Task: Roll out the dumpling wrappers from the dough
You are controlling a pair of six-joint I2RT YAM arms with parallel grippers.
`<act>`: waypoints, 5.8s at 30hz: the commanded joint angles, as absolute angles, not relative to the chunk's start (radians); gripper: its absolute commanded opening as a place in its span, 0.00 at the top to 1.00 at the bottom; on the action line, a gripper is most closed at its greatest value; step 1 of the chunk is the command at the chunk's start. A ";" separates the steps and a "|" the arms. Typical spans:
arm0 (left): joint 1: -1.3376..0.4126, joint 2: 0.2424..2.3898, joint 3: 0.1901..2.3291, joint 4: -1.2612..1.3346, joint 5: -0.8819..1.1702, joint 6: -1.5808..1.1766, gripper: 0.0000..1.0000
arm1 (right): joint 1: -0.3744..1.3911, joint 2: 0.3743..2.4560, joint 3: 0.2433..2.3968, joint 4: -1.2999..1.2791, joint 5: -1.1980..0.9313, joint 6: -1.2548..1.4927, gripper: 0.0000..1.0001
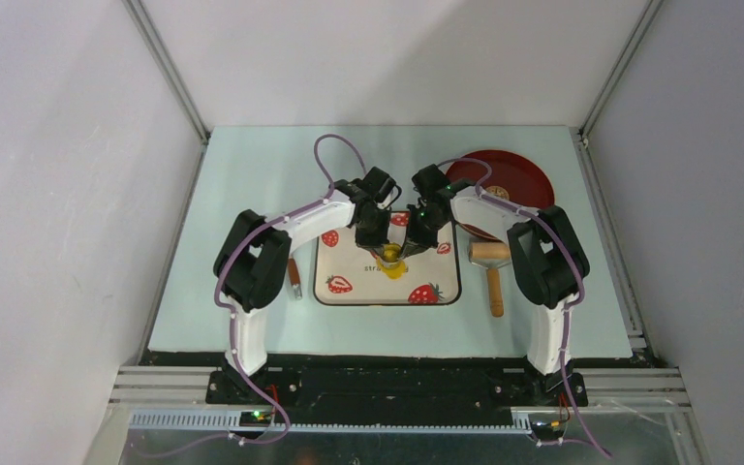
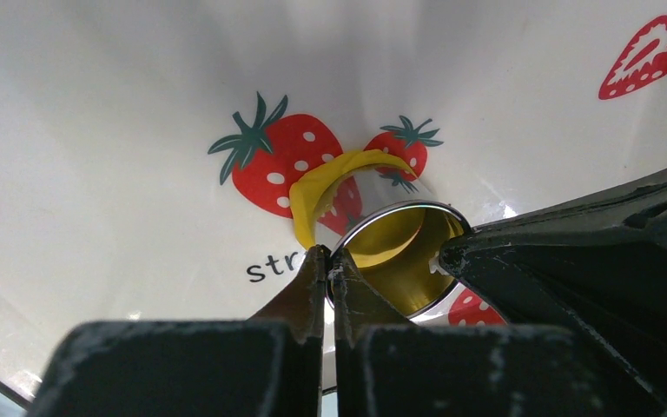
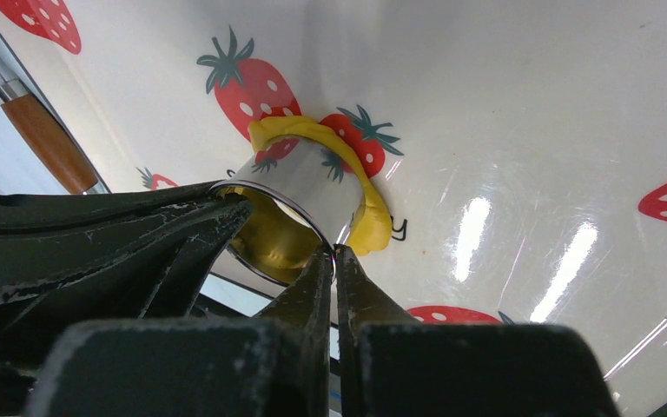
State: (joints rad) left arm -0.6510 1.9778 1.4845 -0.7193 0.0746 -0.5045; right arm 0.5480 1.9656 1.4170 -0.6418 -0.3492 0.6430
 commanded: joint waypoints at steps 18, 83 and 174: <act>-0.673 1.907 1.444 -0.689 0.100 -0.513 1.00 | 0.574 1.908 1.422 -0.647 -0.334 0.639 1.00; -0.645 2.092 1.387 -0.619 0.154 -0.504 1.00 | 0.589 2.149 1.464 -0.719 -0.323 0.645 1.00; -0.571 1.908 1.335 -0.626 0.233 -0.467 0.93 | 0.585 2.214 1.534 -0.817 -0.392 0.614 1.00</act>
State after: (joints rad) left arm -0.5667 1.9011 1.3373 -0.6319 0.2302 -0.4866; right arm 0.5560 2.1193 1.5711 -0.7979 -0.4564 0.6281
